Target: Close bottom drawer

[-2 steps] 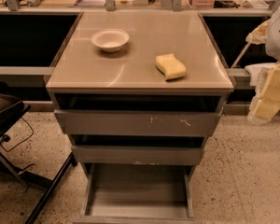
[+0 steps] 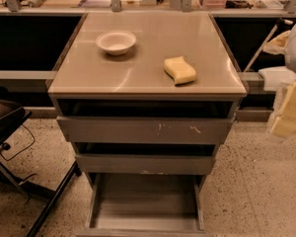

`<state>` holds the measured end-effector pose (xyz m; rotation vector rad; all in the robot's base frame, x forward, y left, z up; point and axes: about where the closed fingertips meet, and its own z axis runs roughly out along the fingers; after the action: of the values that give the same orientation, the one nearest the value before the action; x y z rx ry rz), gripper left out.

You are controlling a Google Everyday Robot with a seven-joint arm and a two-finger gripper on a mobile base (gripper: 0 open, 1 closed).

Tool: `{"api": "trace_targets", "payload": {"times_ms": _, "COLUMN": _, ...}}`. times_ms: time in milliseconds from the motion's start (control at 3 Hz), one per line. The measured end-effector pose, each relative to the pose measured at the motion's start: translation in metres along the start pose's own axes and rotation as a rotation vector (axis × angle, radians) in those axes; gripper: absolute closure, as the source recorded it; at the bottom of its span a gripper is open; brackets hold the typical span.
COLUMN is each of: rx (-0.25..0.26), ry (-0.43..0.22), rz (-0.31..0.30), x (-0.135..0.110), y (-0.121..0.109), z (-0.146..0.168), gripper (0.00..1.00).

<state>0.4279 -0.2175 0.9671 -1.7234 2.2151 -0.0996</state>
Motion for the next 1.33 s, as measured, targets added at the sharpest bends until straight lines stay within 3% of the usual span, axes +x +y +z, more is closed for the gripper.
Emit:
{"api": "trace_targets", "payload": {"times_ms": 333, "rx": 0.017, "ry": -0.061, "rz": 0.002, "x": 0.009, "y": 0.035, "z": 0.015, "gripper": 0.00}}
{"api": "trace_targets", "payload": {"times_ms": 667, "rx": 0.047, "ry": -0.149, "rz": 0.079, "x": 0.021, "y": 0.079, "z": 0.039, "gripper": 0.00}}
{"api": "trace_targets", "payload": {"times_ms": 1000, "rx": 0.013, "ry": -0.205, "rz": 0.133, "x": 0.022, "y": 0.112, "z": 0.109, "gripper": 0.00}}
{"api": "trace_targets", "payload": {"times_ms": 1333, "rx": -0.117, "ry": -0.200, "rz": 0.193, "x": 0.032, "y": 0.149, "z": 0.223, "gripper": 0.00}}
